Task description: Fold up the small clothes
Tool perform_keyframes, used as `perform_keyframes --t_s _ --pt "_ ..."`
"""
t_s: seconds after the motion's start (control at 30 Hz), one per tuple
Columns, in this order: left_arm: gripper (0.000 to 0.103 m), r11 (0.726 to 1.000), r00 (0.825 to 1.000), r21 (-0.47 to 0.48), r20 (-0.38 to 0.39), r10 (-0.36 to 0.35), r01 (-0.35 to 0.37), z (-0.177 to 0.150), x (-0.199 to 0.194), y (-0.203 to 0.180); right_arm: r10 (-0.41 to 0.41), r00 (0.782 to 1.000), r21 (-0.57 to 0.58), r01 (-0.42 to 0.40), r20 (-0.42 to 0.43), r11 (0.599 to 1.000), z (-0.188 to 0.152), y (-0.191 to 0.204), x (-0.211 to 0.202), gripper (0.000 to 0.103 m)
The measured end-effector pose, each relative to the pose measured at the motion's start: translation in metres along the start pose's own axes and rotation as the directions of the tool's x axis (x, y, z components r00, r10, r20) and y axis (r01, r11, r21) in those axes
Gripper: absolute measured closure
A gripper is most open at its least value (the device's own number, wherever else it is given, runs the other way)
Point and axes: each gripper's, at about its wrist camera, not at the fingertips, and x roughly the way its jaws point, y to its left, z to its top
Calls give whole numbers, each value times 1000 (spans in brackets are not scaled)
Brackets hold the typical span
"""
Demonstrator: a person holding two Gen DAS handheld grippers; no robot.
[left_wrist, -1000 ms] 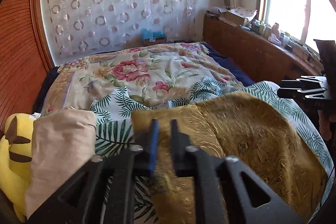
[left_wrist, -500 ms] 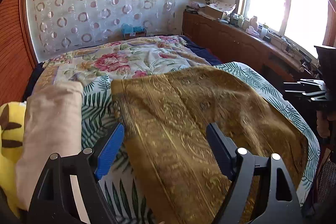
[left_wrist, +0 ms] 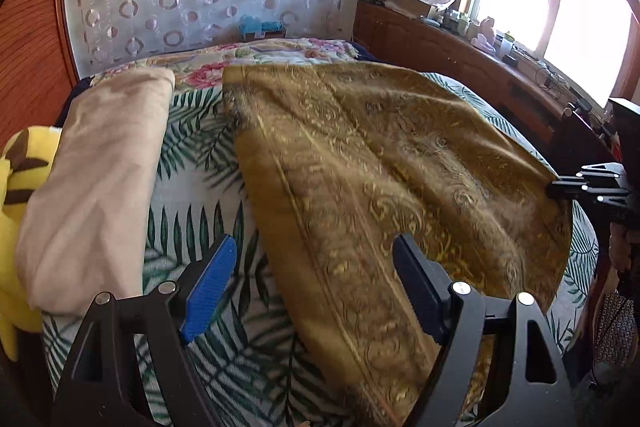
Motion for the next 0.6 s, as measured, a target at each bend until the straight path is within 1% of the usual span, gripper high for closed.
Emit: perform_keyframes --t_s 0.03,0.1,0.2,0.3,0.47,0.5,0.53,0.6 --pt "22 1000 1000 -8 -4 -2 2 -4 -2 0 -1 1000 3 1 8 1000 -1 -2 -3 97" --pt "22 1000 1000 -15 -9 3 -3 -12 -5 -1 -21 998 -9 21 51 1000 -4 -4 -13 97" --pt "22 1000 1000 -27 -23 -3 3 -21 -7 -1 -7 999 26 6 49 1000 -7 -12 -15 97" --pt "22 999 999 -32 -39 7 -8 -29 -8 -3 -8 999 44 6 43 999 -8 -15 -11 97" --pt "22 999 998 -33 -50 22 -24 -37 -10 -6 -30 997 41 27 70 999 -8 -9 -4 97" --pt "22 999 998 -33 -50 25 -26 -38 -10 -7 -36 997 41 33 75 999 -8 -8 -4 96" --pt "22 999 998 -34 -51 26 -28 -39 -11 -7 -42 996 39 39 79 998 -8 -7 -2 91" --pt "22 999 998 -37 -53 28 -30 -40 -12 -7 -65 994 30 63 89 998 -7 -5 -1 87"
